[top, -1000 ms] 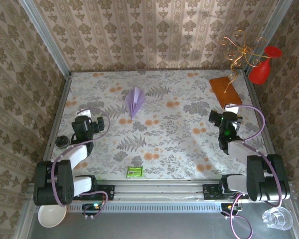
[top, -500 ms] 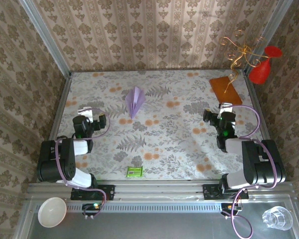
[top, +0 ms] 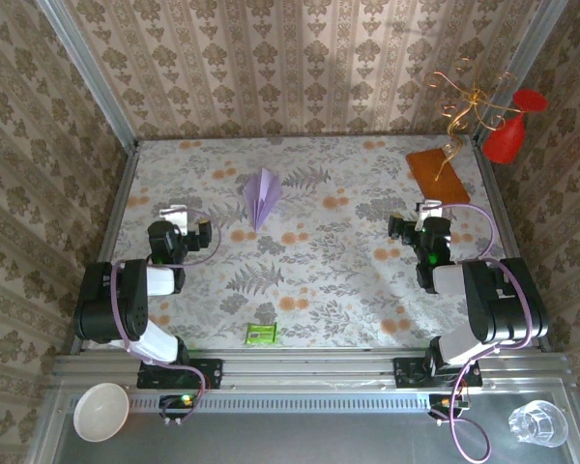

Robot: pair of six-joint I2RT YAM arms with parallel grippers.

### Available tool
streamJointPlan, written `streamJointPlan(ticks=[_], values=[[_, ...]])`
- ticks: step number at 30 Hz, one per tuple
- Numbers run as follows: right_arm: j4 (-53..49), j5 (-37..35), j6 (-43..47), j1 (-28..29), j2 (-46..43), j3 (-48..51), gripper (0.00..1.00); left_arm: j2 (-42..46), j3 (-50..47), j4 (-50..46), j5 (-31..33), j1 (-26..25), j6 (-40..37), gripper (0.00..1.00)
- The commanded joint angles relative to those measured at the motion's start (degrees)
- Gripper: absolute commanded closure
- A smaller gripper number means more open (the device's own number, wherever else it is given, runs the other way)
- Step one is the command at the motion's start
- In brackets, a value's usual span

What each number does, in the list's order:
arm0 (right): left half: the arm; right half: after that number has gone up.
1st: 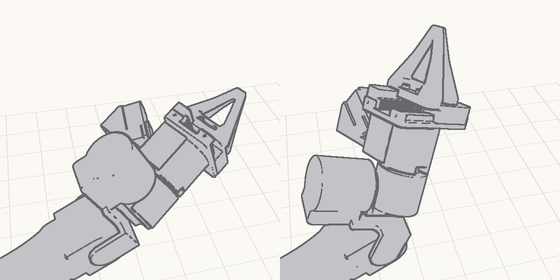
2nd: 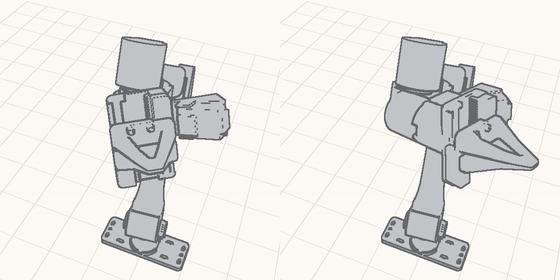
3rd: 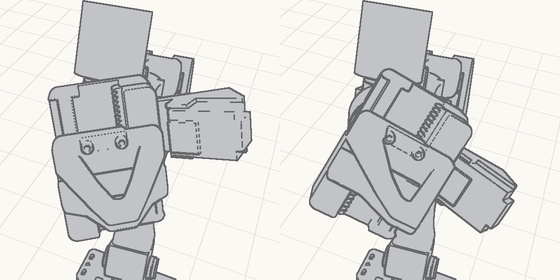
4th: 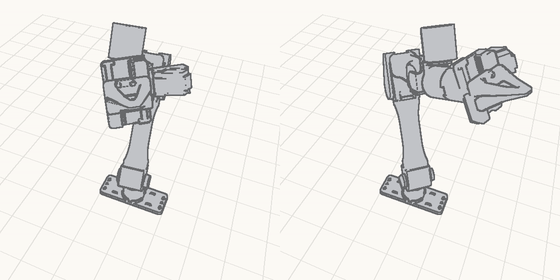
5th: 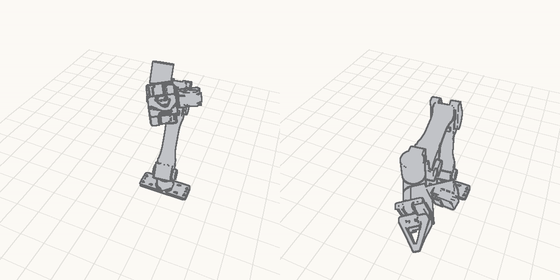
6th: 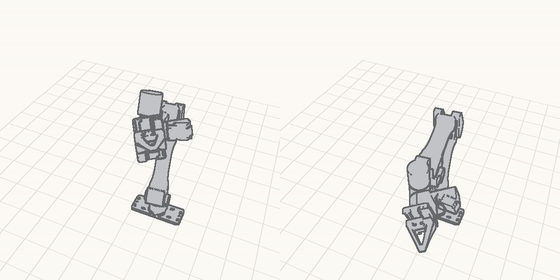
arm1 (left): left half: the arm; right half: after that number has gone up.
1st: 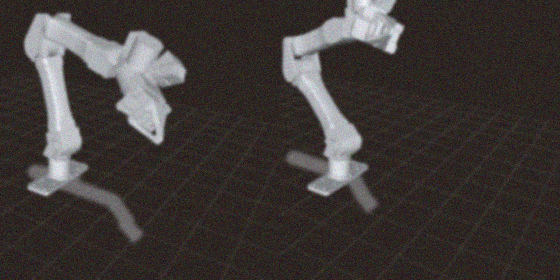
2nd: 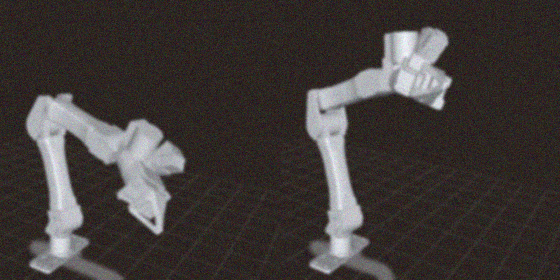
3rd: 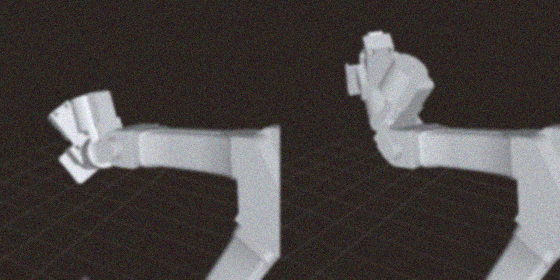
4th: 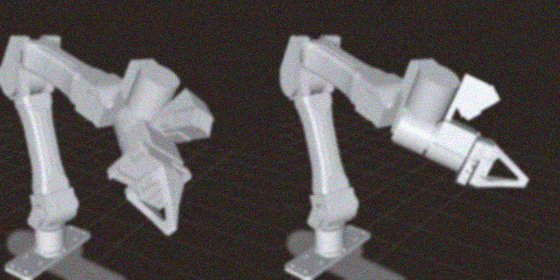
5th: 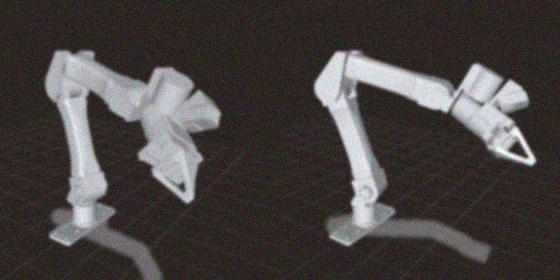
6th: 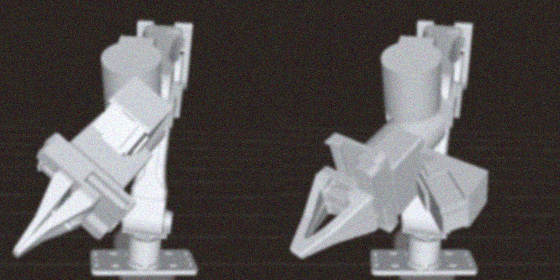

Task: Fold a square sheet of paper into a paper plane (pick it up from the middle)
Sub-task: Reset both arms

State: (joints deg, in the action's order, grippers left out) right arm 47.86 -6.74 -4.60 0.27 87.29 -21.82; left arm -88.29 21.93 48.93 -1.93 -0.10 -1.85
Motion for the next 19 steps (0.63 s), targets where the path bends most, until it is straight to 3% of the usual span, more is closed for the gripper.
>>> streamJointPlan(ticks=[1, 19], values=[[1.1, 0.0, 1.1, 0.4, 0.2, -1.3, 0.00, -0.2, 1.1, 1.4, 2.6, -1.0, -1.7, 0.00], [1.3, -0.2, 1.3, 0.6, 0.2, -1.2, 0.00, -0.3, 1.4, 1.0, 1.8, -0.6, -1.6, 0.00]])
